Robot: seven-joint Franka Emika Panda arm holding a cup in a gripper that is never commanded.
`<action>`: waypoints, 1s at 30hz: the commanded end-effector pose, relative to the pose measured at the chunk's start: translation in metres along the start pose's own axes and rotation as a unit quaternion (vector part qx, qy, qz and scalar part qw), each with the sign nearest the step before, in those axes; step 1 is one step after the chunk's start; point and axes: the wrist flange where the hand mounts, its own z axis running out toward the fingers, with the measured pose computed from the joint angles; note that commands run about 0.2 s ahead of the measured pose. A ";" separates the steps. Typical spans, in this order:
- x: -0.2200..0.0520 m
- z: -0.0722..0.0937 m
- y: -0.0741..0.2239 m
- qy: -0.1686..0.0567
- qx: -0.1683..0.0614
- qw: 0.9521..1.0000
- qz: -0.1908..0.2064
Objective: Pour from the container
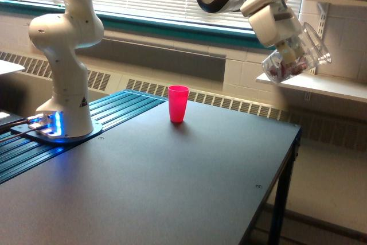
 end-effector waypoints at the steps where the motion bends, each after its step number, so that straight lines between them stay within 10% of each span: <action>1: -0.010 0.006 0.000 -0.031 -0.046 0.993 -0.101; 15: -0.014 -0.030 0.016 -0.020 -0.047 0.985 -0.162; 30: -0.082 -0.079 0.038 -0.035 -0.061 0.987 -0.141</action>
